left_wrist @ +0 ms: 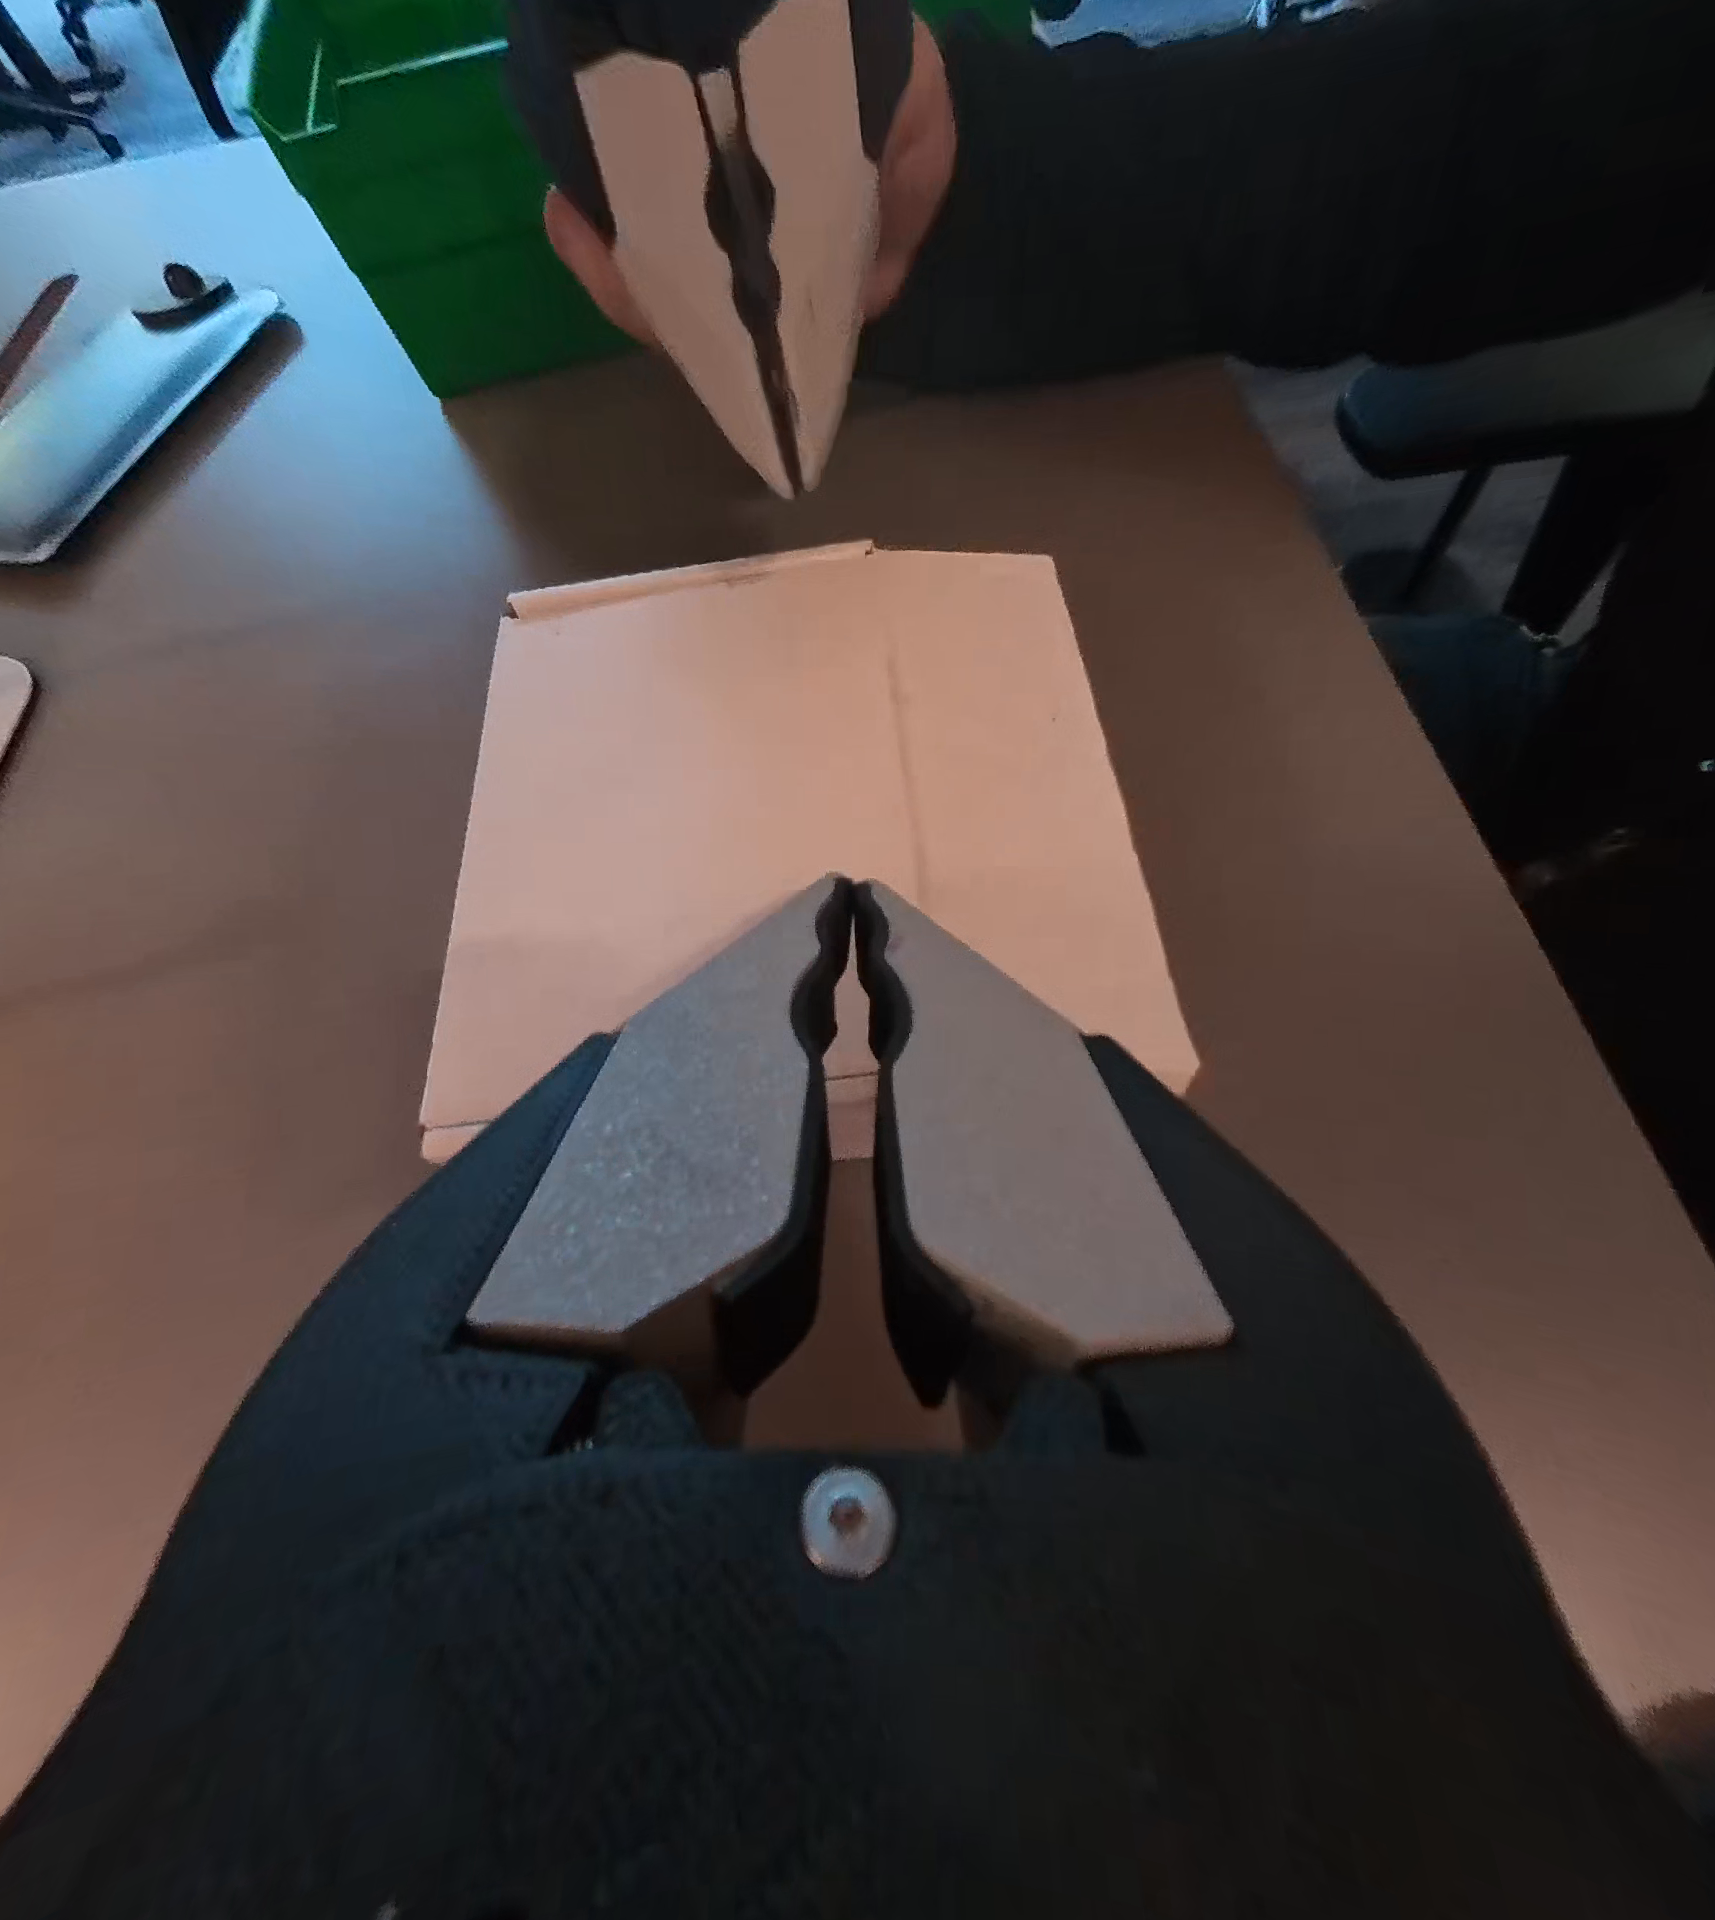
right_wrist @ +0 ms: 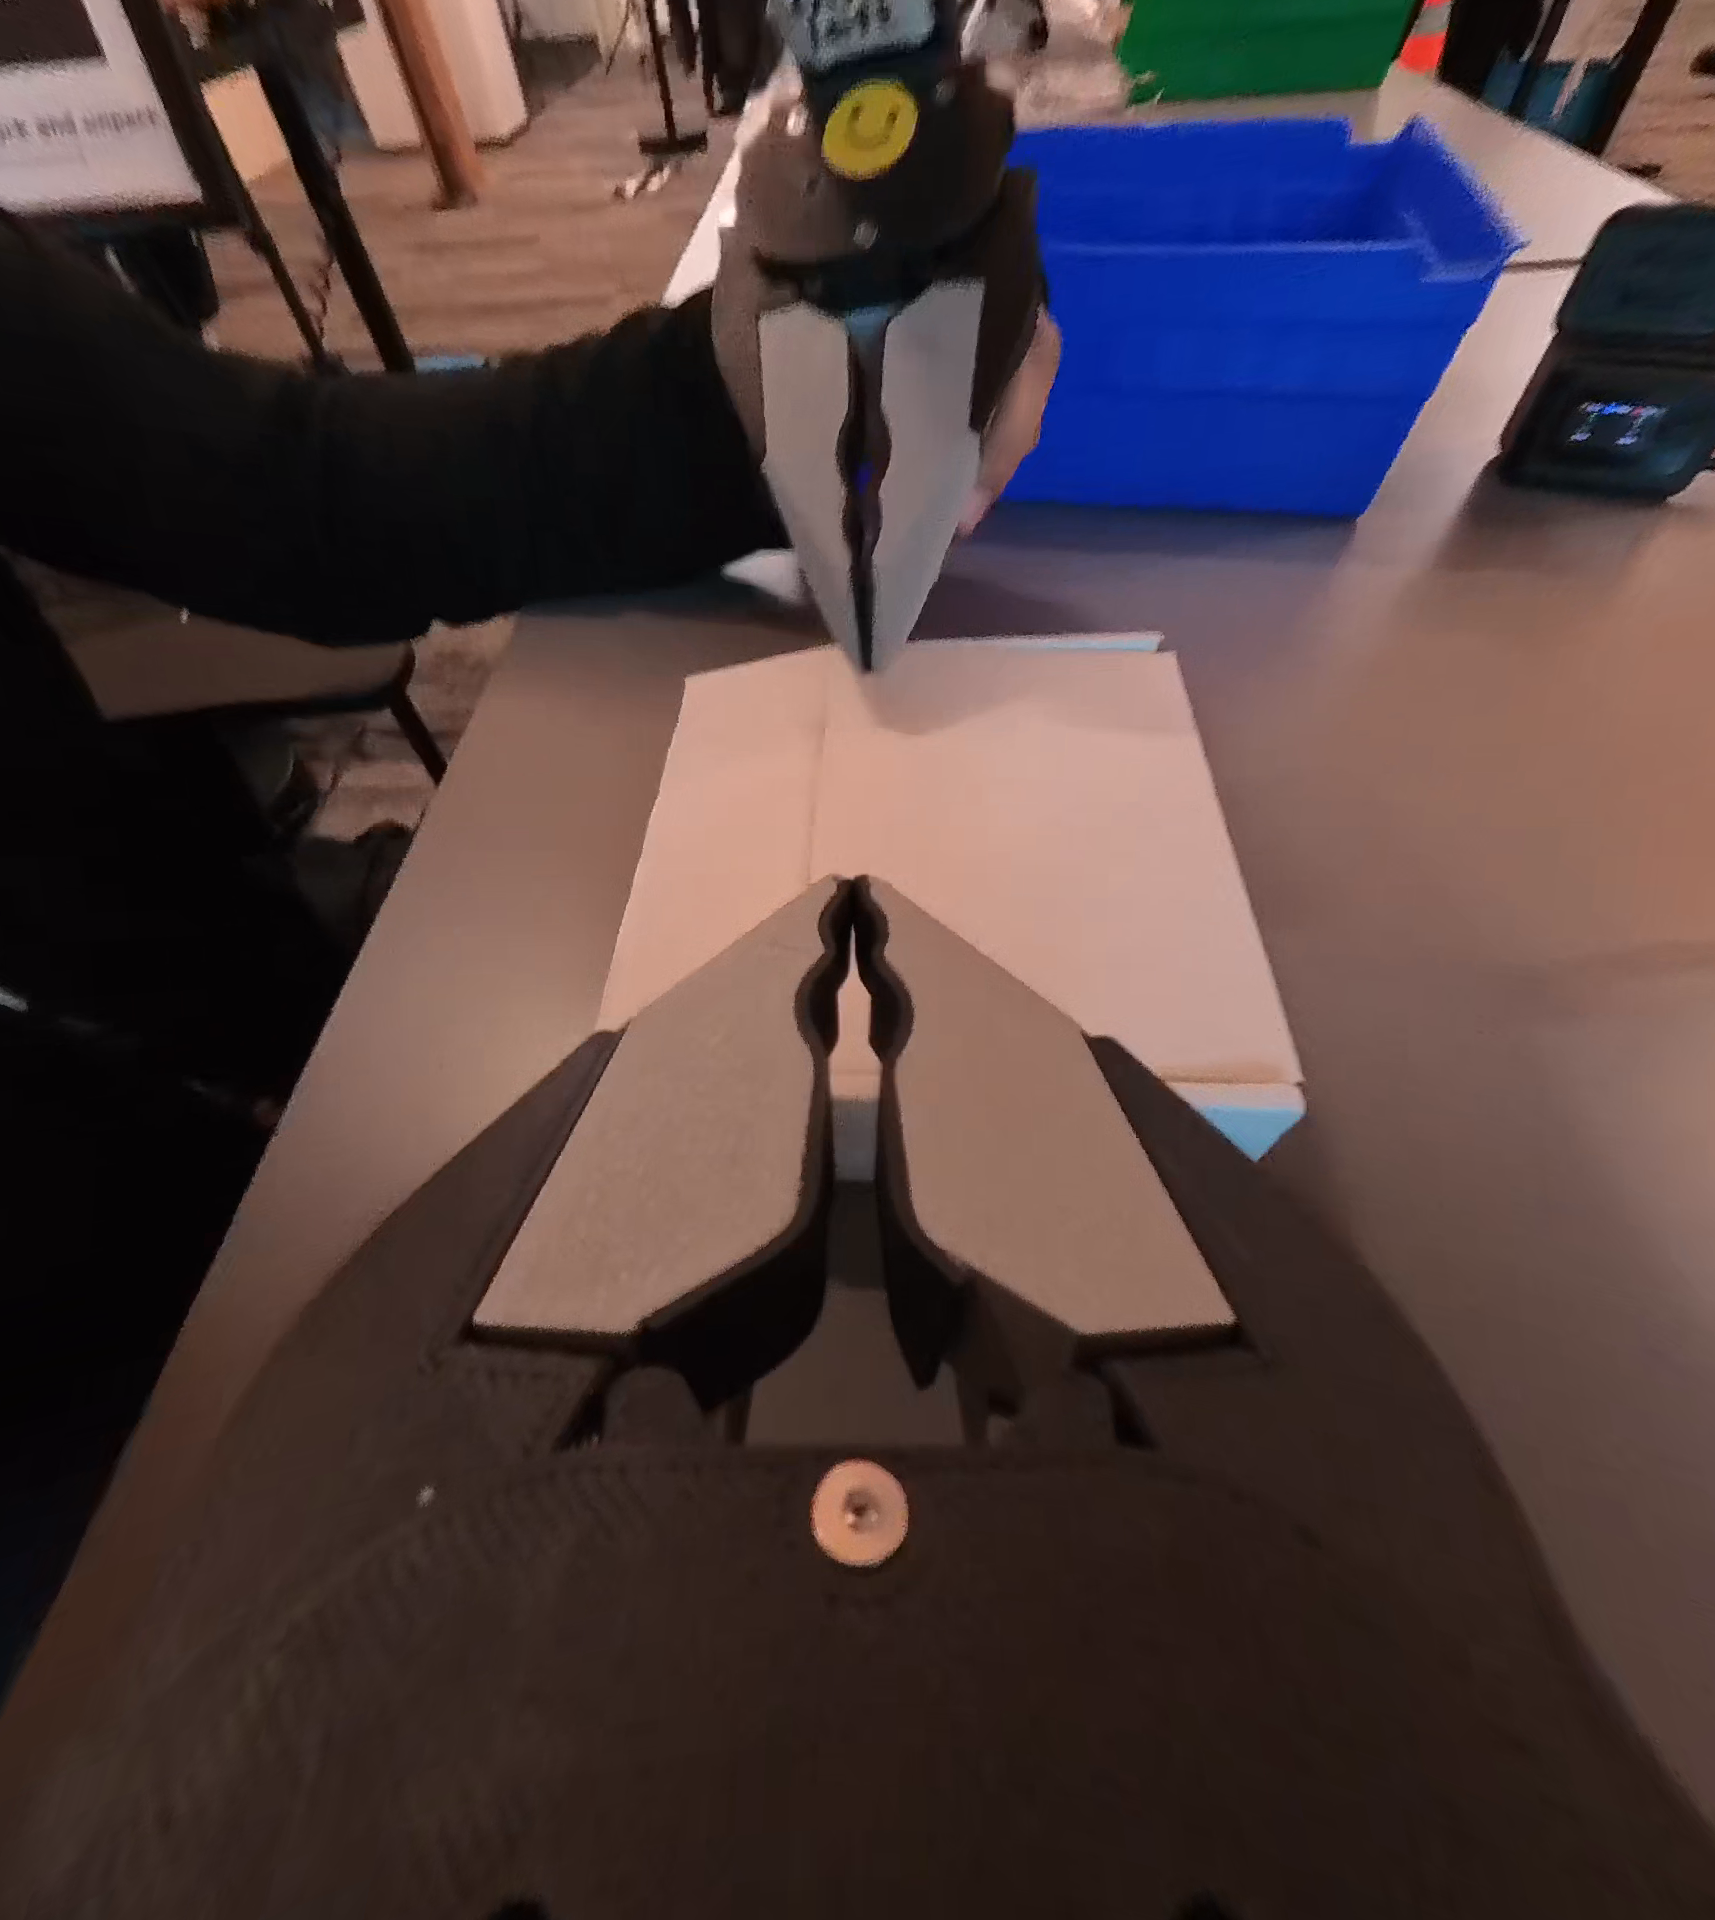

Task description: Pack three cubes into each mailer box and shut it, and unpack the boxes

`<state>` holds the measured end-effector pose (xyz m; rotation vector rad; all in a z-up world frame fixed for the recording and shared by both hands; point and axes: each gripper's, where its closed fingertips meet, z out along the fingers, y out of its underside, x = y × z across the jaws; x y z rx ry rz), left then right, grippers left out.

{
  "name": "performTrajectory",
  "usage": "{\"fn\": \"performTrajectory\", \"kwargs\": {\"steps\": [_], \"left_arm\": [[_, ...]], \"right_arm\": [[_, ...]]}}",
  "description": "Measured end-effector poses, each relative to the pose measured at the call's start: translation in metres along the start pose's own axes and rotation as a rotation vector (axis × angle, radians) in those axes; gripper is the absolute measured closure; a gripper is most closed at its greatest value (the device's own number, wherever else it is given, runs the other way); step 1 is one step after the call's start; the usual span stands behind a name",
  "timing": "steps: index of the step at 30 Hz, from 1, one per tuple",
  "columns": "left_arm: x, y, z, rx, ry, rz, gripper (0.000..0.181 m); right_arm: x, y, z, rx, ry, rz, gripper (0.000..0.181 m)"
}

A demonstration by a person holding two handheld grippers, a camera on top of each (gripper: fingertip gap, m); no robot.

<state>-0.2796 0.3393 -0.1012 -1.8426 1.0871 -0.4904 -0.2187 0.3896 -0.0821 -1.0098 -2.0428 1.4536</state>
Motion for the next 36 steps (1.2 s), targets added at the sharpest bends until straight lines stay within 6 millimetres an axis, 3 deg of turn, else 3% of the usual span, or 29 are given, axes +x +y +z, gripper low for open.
{"fn": "performTrajectory", "kwargs": {"steps": [2,5,12,16,18,21,23,24,30,36], "left_arm": [[-0.003,0.015,0.001,-0.084,-0.031,0.011,0.181],[-0.003,0.014,0.003,-0.075,-0.028,0.005,0.181],[-0.011,0.004,0.004,0.004,-0.061,0.003,0.181],[-0.037,-0.023,-0.011,0.202,-0.187,-0.071,0.181],[-0.057,-0.027,-0.024,0.268,-0.289,-0.135,0.181],[-0.087,-0.017,-0.038,0.307,-0.454,-0.245,0.181],[-0.095,-0.009,-0.04,0.308,-0.485,-0.281,0.181],[-0.098,-0.006,-0.041,0.304,-0.507,-0.283,0.181],[-0.105,0.006,-0.04,0.274,-0.551,-0.311,0.181],[-0.108,0.015,-0.035,0.241,-0.56,-0.342,0.181]], "right_arm": [[-0.003,0.01,0.005,-0.062,-0.009,-0.025,0.181],[0.004,0.031,0.014,-0.165,0.034,-0.037,0.181],[0.014,0.013,0.01,-0.037,0.055,0.011,0.181],[0.045,0.004,-0.004,0.061,0.216,0.052,0.181],[0.06,0.006,-0.012,0.066,0.289,0.074,0.181],[0.077,0.007,-0.023,0.091,0.383,0.099,0.181],[0.086,0.008,-0.028,0.1,0.436,0.105,0.18],[0.09,0.009,-0.03,0.107,0.462,0.107,0.17],[0.102,0.011,-0.031,0.157,0.54,0.126,0.156],[0.103,0.016,-0.028,0.138,0.535,0.128,0.155]]}}
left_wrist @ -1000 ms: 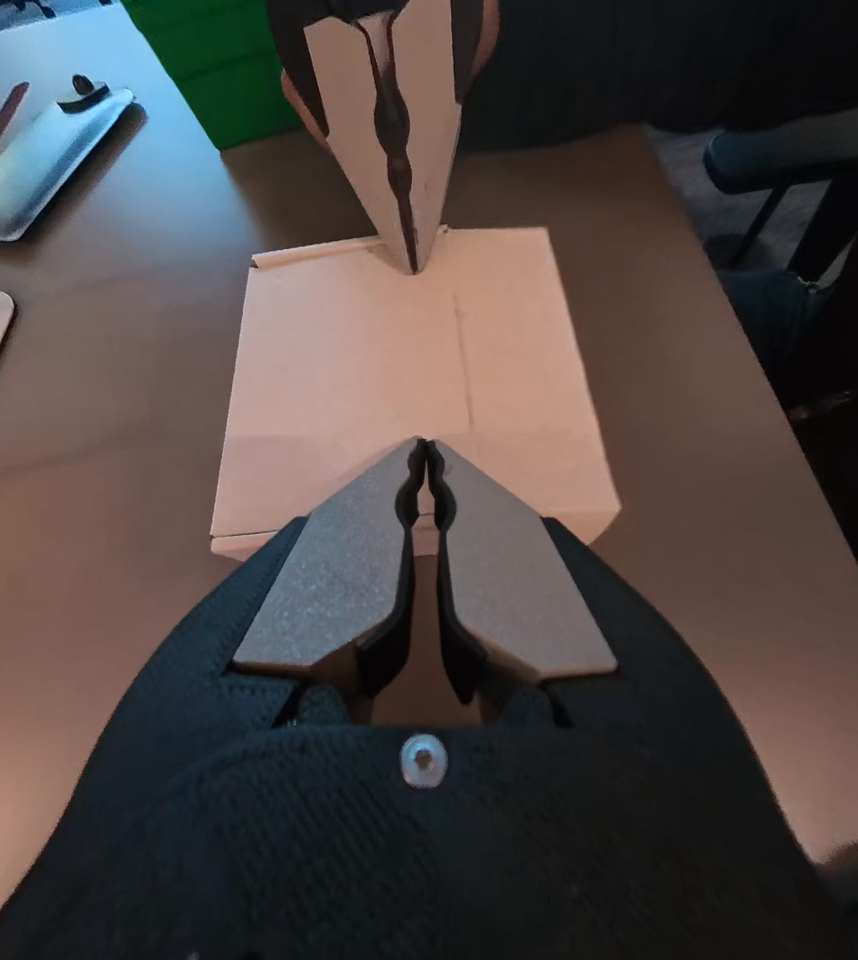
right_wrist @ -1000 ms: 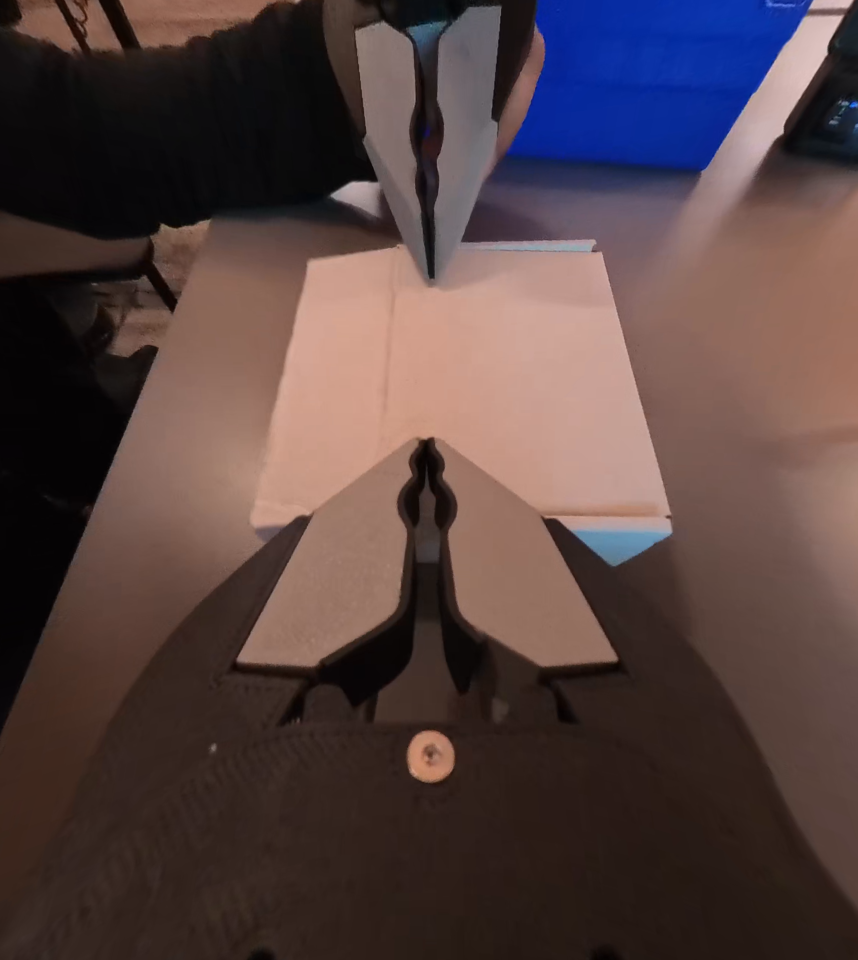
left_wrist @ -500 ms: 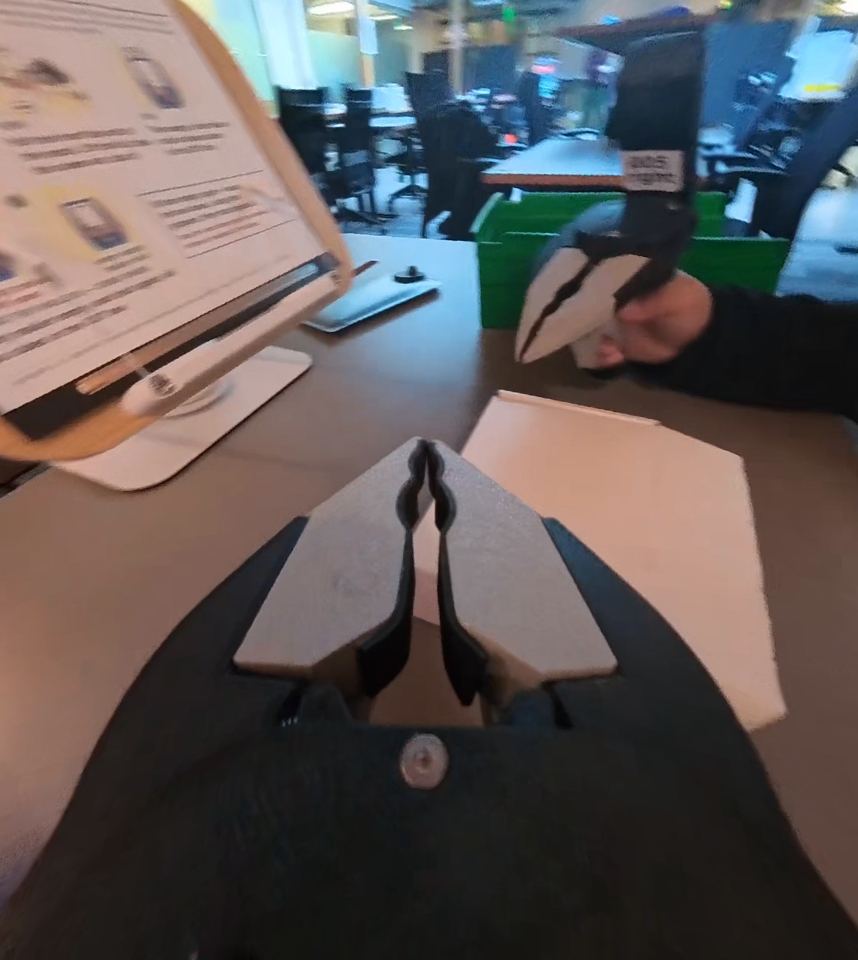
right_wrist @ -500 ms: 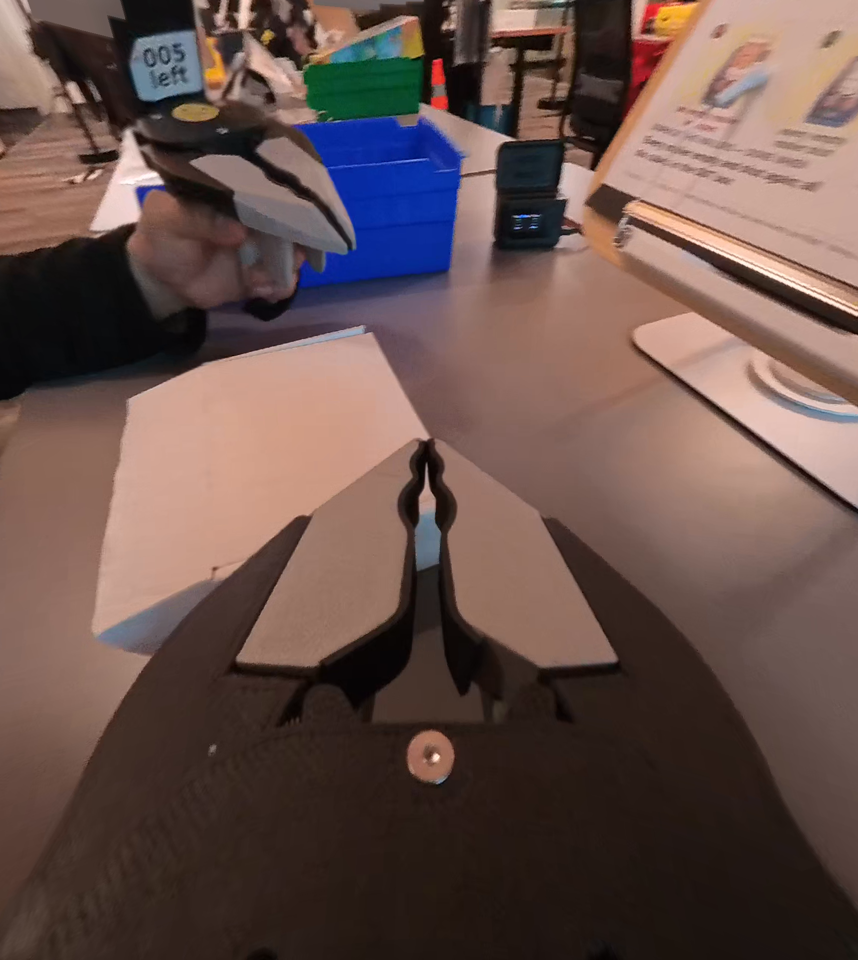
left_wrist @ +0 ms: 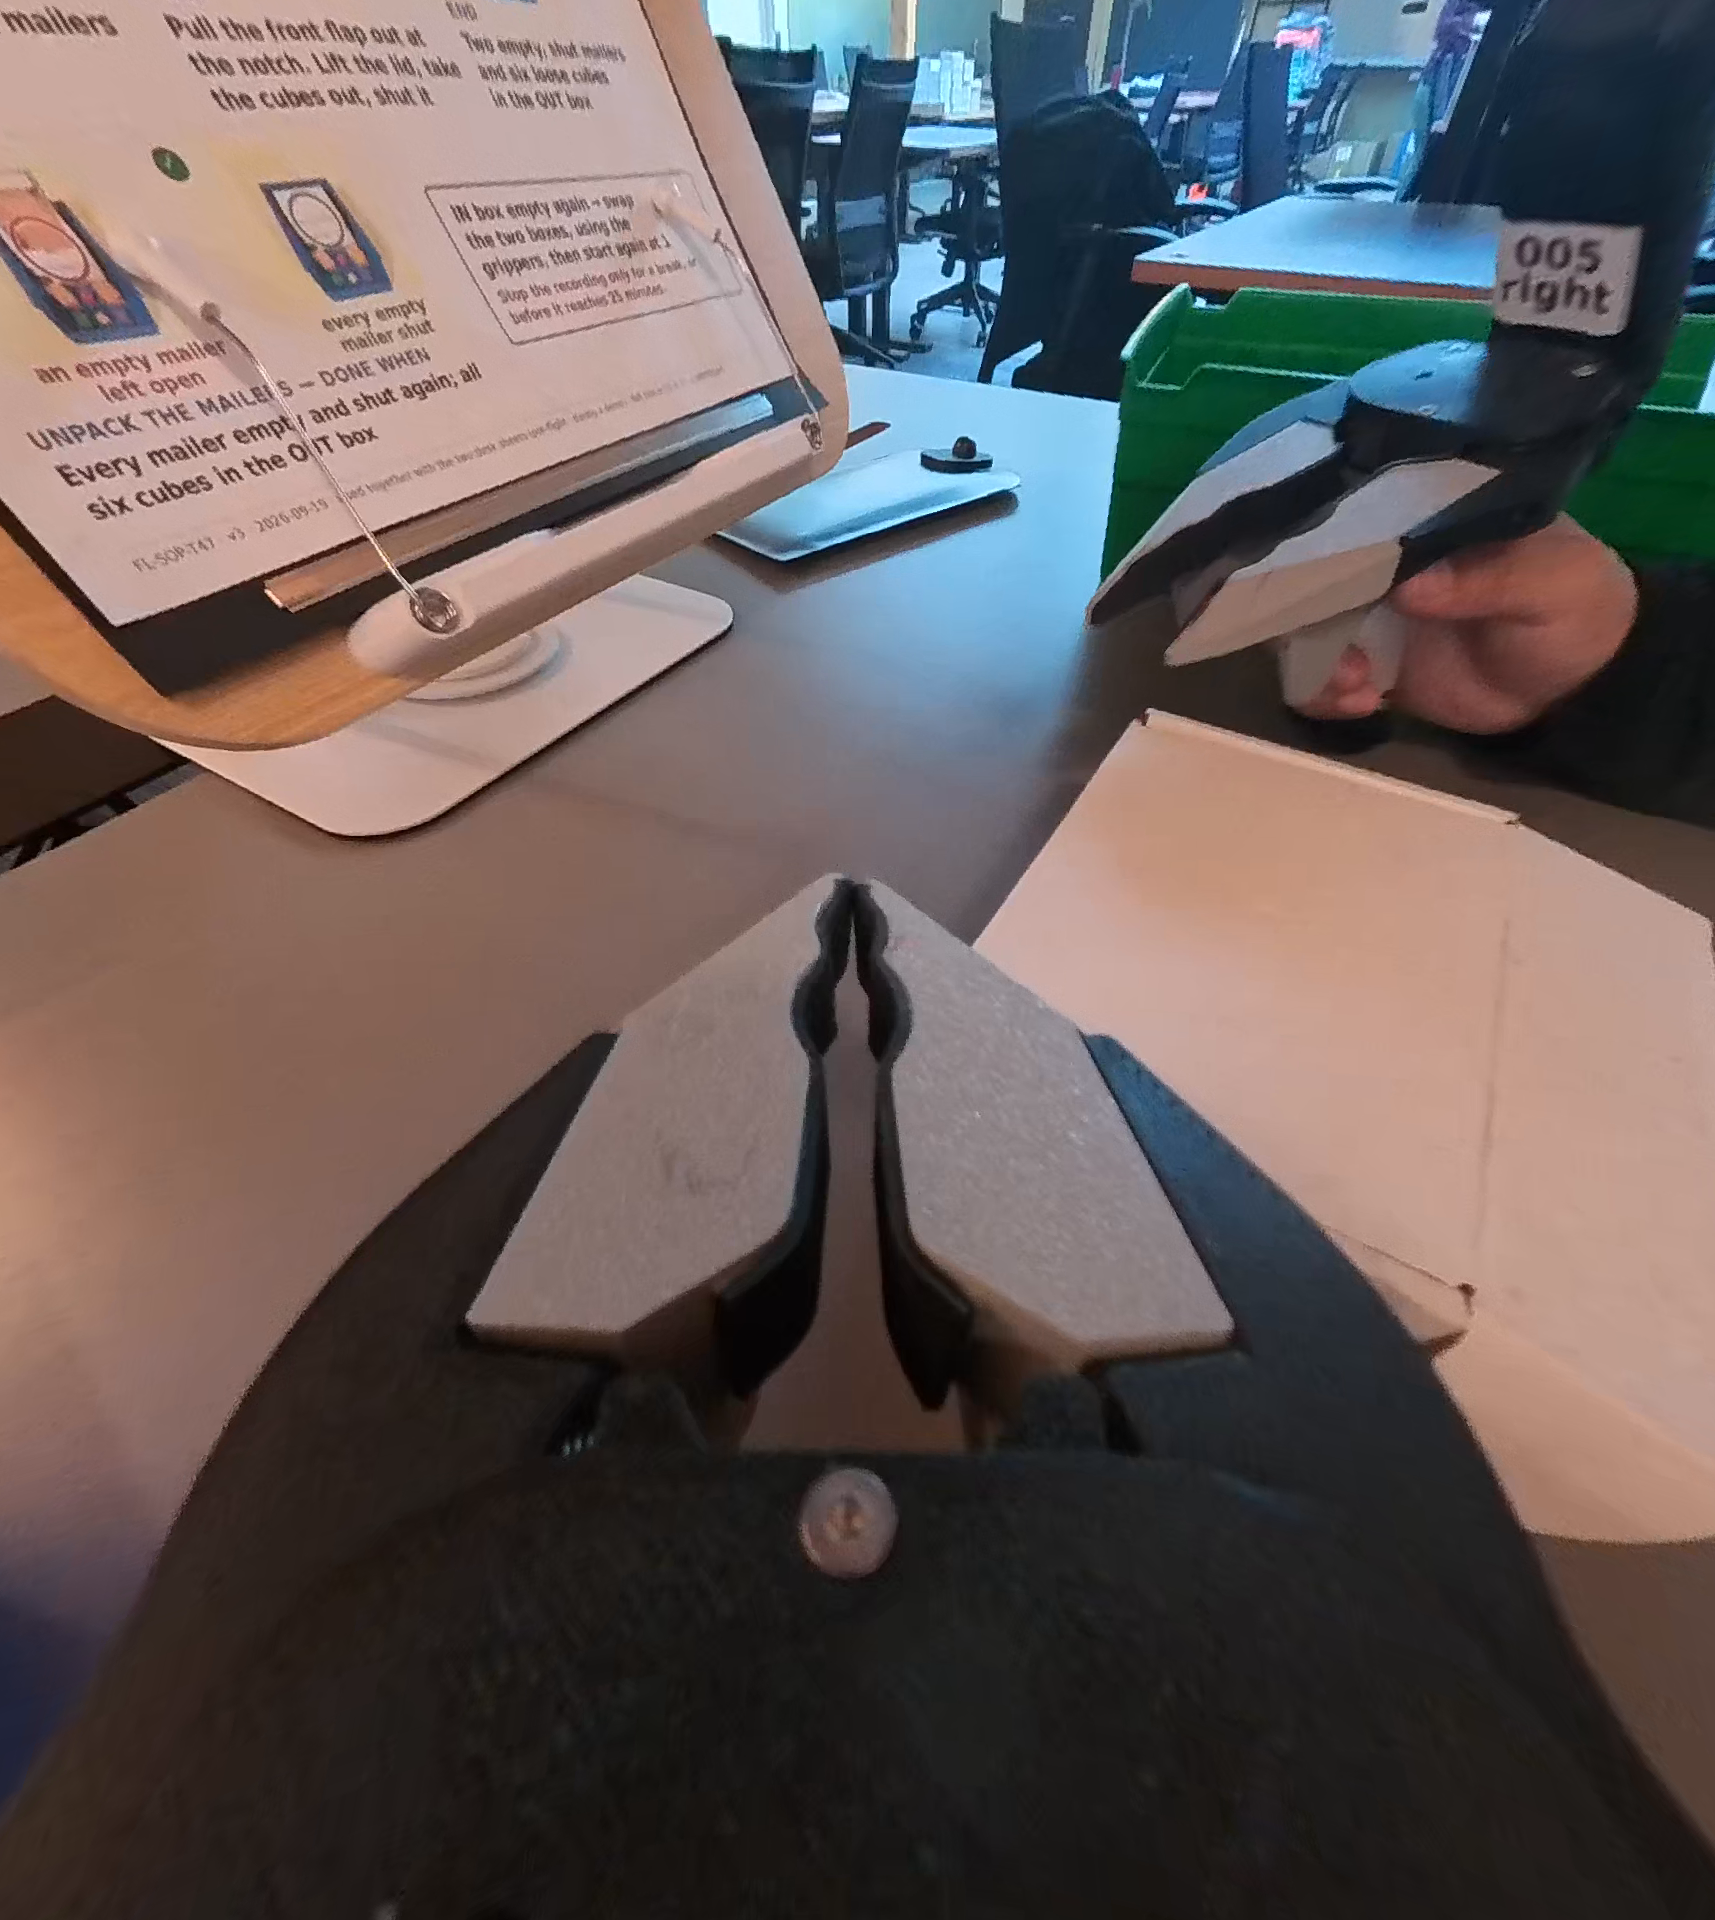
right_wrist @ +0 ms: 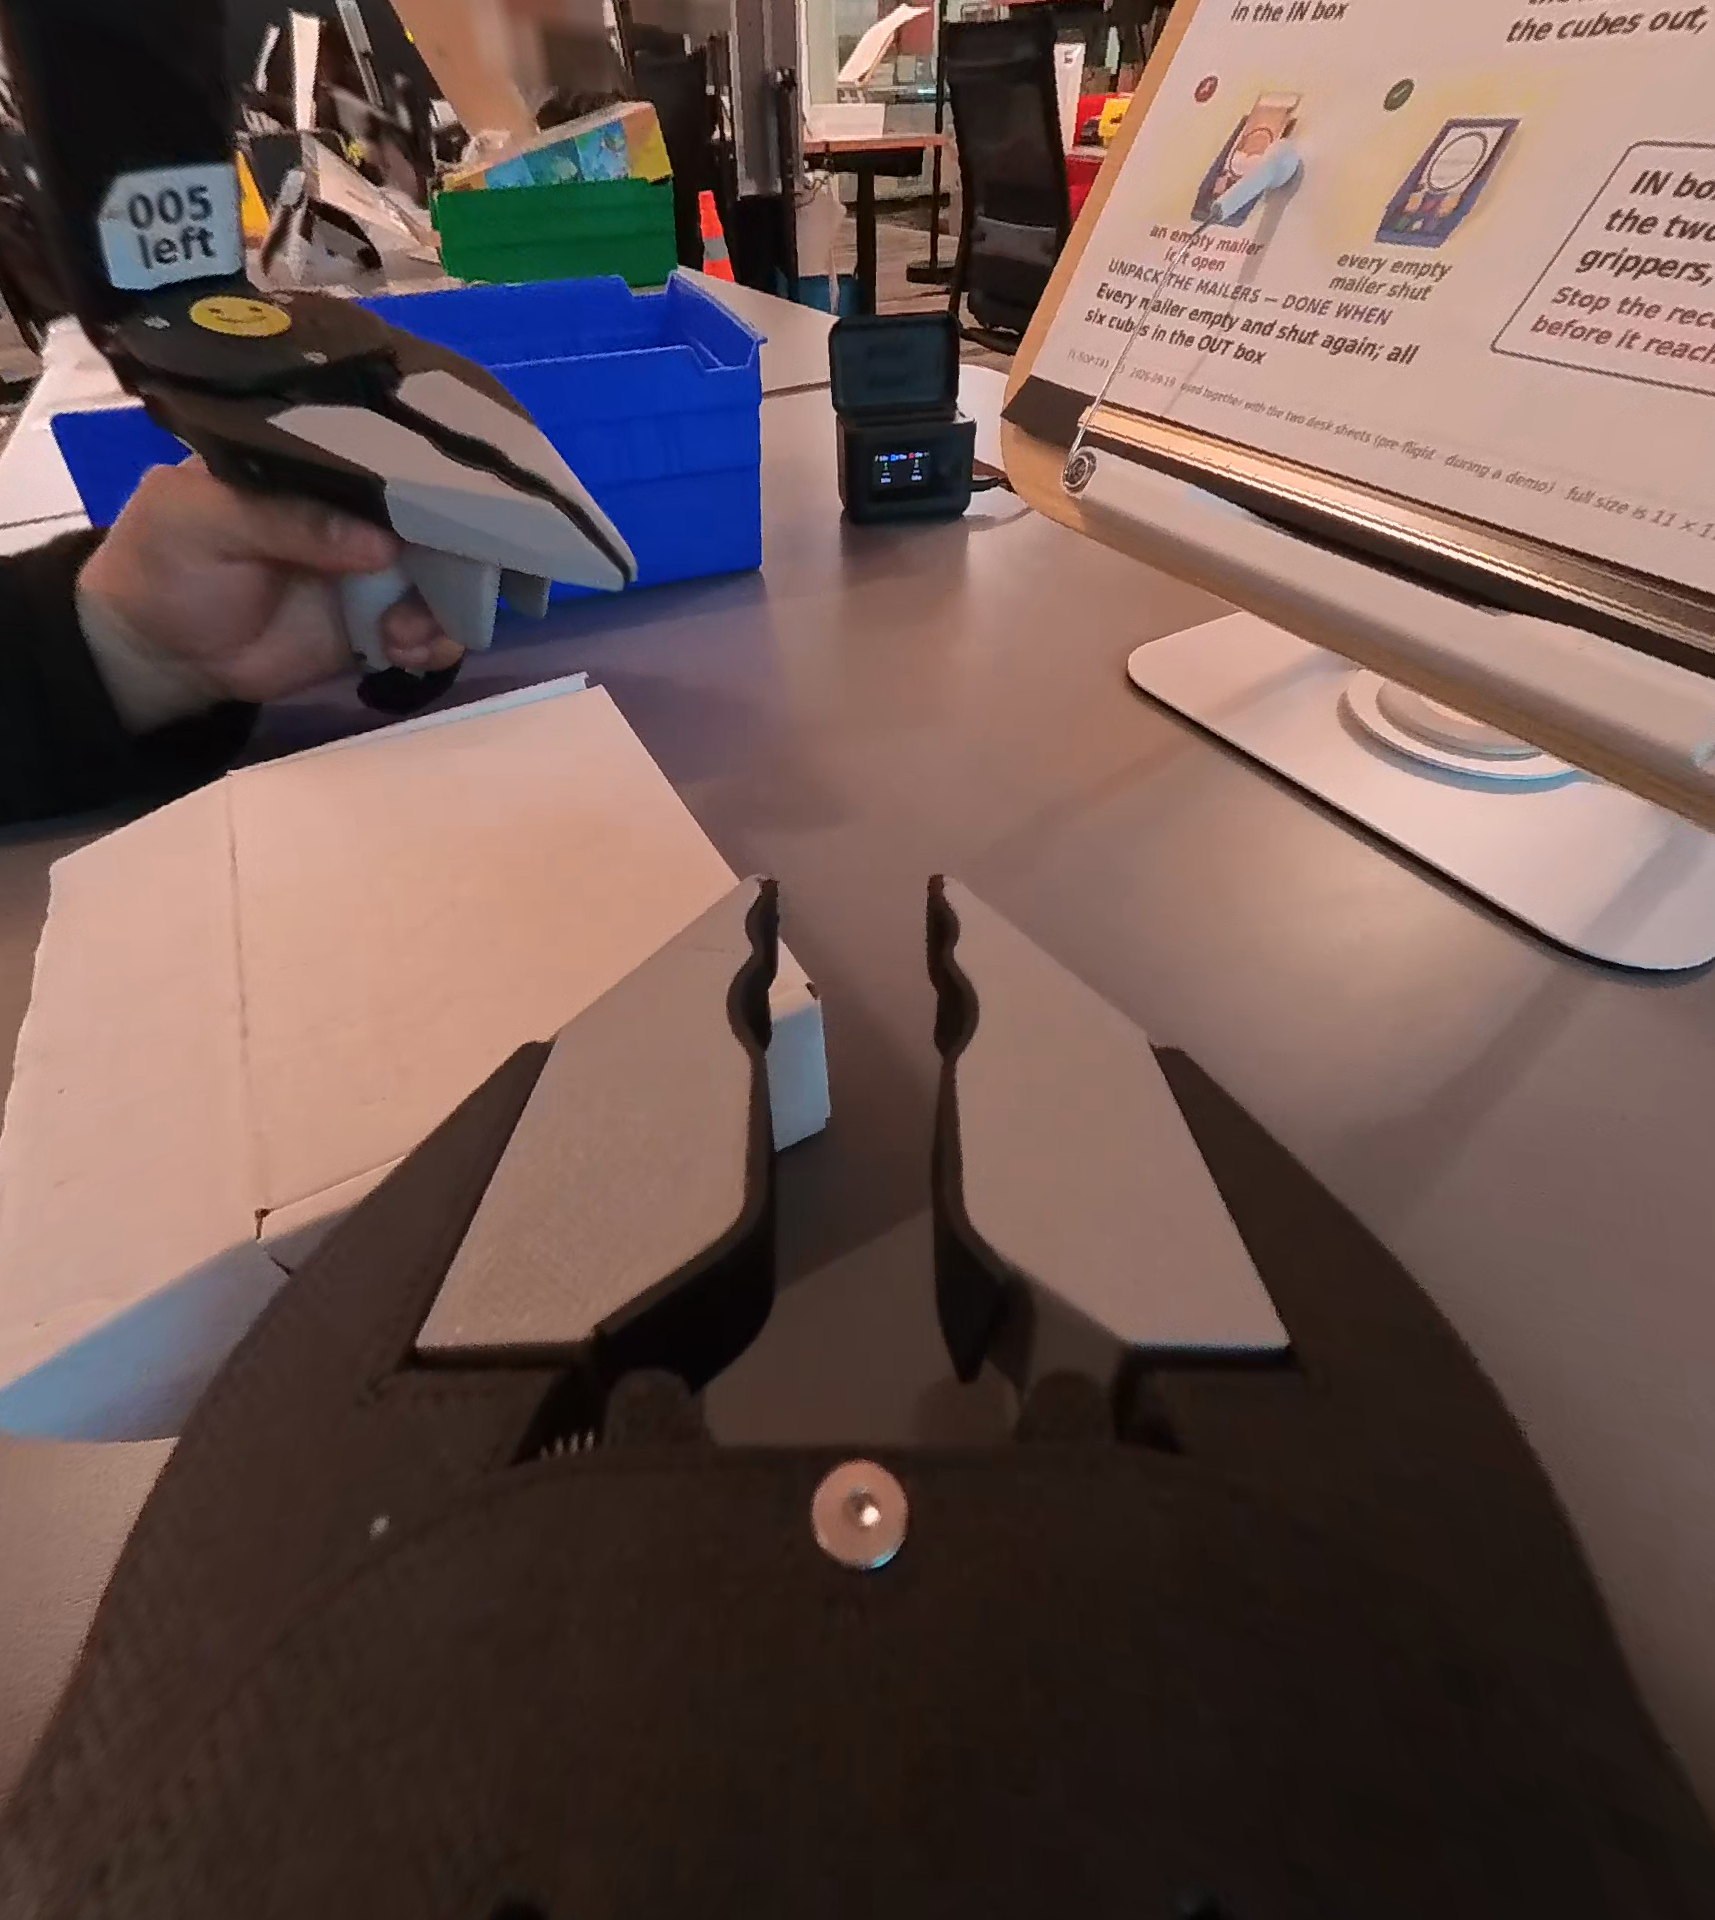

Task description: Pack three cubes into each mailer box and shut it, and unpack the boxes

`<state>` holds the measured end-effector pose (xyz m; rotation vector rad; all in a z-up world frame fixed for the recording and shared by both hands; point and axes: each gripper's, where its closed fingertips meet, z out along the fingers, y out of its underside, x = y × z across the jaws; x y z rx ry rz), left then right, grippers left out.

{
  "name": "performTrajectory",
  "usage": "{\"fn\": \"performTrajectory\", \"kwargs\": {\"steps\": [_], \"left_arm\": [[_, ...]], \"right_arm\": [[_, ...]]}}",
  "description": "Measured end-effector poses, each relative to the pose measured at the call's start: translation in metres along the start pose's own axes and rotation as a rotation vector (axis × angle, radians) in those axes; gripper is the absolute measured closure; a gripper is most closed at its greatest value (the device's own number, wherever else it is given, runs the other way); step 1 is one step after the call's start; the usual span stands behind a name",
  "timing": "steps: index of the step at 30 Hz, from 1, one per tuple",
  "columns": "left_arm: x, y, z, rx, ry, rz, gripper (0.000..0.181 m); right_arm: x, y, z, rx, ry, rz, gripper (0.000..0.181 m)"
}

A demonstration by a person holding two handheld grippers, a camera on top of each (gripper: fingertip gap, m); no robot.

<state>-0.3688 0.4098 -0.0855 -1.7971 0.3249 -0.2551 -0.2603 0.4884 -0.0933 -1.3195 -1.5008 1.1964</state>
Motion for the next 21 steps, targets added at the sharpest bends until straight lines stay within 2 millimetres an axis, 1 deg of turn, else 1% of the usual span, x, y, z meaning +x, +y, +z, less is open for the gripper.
{"fn": "performTrajectory", "kwargs": {"steps": [4,21], "left_arm": [[0.0008,0.0044,0.0029,-0.023,-0.005,0.022,0.181],[0.0017,0.0055,0.0039,-0.029,-0.008,0.042,0.181]], "right_arm": [[0.0025,0.0008,-0.0007,-0.005,0.014,-0.005,0.156],[0.003,0.0026,-0.0003,-0.015,0.027,-0.022,0.16]]}}
